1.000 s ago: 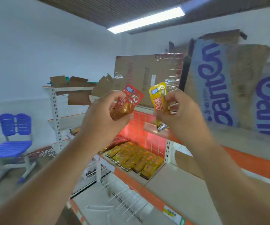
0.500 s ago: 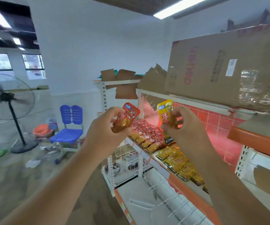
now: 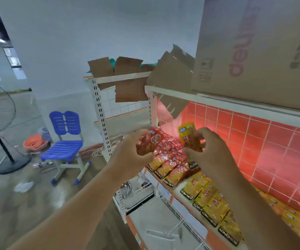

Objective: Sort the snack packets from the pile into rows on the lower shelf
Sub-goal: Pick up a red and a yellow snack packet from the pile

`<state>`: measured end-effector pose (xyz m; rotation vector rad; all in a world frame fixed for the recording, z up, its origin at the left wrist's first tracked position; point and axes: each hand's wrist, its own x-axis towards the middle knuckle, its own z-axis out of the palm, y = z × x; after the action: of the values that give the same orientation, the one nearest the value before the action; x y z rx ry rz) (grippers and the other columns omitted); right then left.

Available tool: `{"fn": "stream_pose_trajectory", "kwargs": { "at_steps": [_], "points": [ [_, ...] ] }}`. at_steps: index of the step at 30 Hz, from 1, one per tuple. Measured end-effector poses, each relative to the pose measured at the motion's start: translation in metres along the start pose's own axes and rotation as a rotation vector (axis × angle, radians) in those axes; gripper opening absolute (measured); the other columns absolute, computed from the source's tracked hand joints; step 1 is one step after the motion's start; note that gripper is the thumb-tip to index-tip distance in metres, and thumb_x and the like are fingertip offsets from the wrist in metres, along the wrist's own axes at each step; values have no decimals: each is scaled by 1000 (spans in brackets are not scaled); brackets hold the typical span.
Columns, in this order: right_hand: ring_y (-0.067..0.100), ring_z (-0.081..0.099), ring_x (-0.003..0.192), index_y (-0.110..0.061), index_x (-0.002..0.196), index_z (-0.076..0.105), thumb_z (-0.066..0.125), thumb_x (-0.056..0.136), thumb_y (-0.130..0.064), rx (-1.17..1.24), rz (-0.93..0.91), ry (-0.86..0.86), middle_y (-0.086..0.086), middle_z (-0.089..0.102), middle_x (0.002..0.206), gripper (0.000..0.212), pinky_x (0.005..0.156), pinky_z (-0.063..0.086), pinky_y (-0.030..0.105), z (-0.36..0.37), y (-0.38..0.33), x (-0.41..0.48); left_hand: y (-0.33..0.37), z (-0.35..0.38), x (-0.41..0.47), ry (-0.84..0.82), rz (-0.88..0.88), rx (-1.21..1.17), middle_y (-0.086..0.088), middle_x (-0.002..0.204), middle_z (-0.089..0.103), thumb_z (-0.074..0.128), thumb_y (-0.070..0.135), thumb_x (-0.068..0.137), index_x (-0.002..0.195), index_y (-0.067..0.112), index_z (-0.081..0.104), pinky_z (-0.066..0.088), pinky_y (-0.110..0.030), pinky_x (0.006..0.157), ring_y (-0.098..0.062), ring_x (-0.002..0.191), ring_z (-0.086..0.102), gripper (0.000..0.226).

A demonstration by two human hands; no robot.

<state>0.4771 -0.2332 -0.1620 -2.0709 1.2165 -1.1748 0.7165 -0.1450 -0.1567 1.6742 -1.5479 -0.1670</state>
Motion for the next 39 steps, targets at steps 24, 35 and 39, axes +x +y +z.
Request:
{"fn": "stream_pose_trajectory", "kwargs": {
  "at_steps": [24, 35, 39],
  "points": [
    [8, 58, 95, -34, 115, 62, 86, 76, -46, -410, 591, 138, -15, 64, 111, 47, 75, 39, 26, 103, 138, 7, -171, 199, 161, -651, 60, 177, 7, 113, 55, 63, 52, 85, 155, 39, 20, 57, -41, 85, -20, 98, 60, 84],
    [8, 60, 90, -45, 111, 55, 86, 76, -40, -446, 790, 328, -19, 62, 109, 48, 72, 42, 29, 120, 131, -22, -192, 220, 166, -797, 234, 299, 3, 143, 53, 69, 57, 78, 151, 27, 38, 49, -39, 100, -24, 131, 54, 85],
    [4, 59, 82, -42, 108, 58, 89, 72, -39, -515, 830, 414, -16, 64, 99, 48, 65, 41, 27, 105, 130, -43, -193, 221, 169, -744, 346, 376, 6, 121, 60, 68, 66, 71, 123, 27, 55, 51, -38, 89, -24, 119, 59, 67]
  ]
}}
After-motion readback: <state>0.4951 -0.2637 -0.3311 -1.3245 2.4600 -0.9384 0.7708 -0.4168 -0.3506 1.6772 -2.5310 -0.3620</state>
